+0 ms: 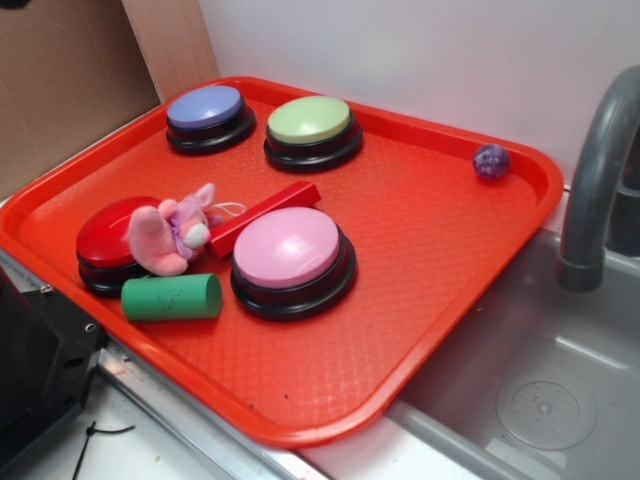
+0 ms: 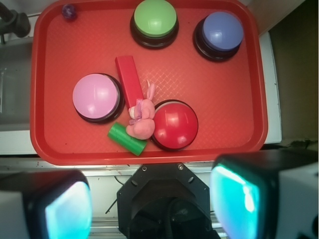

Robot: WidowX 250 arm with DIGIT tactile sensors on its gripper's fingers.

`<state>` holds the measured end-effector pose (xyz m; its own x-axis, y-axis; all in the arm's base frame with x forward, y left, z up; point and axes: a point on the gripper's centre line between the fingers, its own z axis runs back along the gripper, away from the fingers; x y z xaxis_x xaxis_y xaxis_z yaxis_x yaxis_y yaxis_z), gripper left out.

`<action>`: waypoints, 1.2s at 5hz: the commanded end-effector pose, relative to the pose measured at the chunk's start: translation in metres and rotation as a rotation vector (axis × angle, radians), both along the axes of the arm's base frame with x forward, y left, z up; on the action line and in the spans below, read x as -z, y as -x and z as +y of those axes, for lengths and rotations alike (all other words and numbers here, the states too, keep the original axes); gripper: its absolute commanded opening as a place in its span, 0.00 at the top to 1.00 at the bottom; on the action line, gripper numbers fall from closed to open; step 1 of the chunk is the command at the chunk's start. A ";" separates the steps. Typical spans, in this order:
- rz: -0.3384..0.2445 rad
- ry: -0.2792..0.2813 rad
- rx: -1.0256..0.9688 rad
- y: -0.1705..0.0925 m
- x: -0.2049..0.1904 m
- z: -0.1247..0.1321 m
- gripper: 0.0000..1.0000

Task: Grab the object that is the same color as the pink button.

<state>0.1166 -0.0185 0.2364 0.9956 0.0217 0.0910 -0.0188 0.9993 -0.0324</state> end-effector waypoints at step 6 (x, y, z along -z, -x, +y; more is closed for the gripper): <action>-0.003 0.075 -0.776 -0.034 0.107 -0.005 0.00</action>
